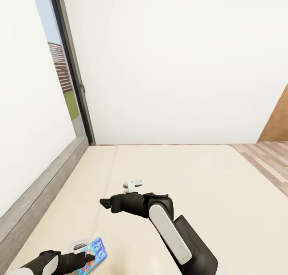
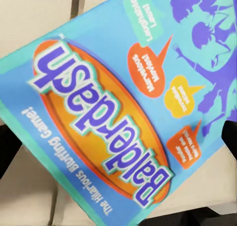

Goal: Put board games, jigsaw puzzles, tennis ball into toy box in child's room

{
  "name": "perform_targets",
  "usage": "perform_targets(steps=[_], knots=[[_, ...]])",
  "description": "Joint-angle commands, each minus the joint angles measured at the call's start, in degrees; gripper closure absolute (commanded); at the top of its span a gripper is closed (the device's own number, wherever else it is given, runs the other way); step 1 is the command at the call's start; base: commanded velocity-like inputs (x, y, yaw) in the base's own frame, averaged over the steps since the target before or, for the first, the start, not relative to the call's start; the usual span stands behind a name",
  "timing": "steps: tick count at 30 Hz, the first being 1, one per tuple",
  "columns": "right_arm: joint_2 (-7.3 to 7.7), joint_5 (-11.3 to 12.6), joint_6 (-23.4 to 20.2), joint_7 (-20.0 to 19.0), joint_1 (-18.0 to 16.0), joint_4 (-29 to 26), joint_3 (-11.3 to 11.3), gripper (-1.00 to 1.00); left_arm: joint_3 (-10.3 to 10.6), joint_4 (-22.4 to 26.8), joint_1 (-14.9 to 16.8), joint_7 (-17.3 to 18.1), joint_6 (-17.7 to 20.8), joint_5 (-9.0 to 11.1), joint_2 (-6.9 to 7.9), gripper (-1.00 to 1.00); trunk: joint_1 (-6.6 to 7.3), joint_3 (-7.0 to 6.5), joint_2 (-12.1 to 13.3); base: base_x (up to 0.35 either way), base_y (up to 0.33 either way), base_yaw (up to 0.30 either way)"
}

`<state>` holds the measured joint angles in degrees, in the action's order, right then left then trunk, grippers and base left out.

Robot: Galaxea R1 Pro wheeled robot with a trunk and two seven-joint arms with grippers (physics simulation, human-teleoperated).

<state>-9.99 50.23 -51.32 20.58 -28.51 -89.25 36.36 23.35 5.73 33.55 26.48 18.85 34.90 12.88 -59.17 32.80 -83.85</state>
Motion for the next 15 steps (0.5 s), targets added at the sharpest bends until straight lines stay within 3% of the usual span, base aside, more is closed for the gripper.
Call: perform_targets(steps=[1, 15], knots=[[-0.01, 0.58, -0.09, 0.60, -0.05, -0.05, 0.03, -1.00, 0.38, 0.07, 0.03, 0.07, 0.40, 0.61, 0.04, -1.00, 0.00, 0.06, -0.03, 0.000, -0.124, 0.000], [-0.01, 0.58, -0.09, 0.60, -0.05, -0.05, 0.03, -1.00, 0.35, 0.07, 0.03, 0.13, 0.37, 0.61, 0.04, -1.00, 0.00, 0.06, -0.03, 0.000, -0.037, 0.000]])
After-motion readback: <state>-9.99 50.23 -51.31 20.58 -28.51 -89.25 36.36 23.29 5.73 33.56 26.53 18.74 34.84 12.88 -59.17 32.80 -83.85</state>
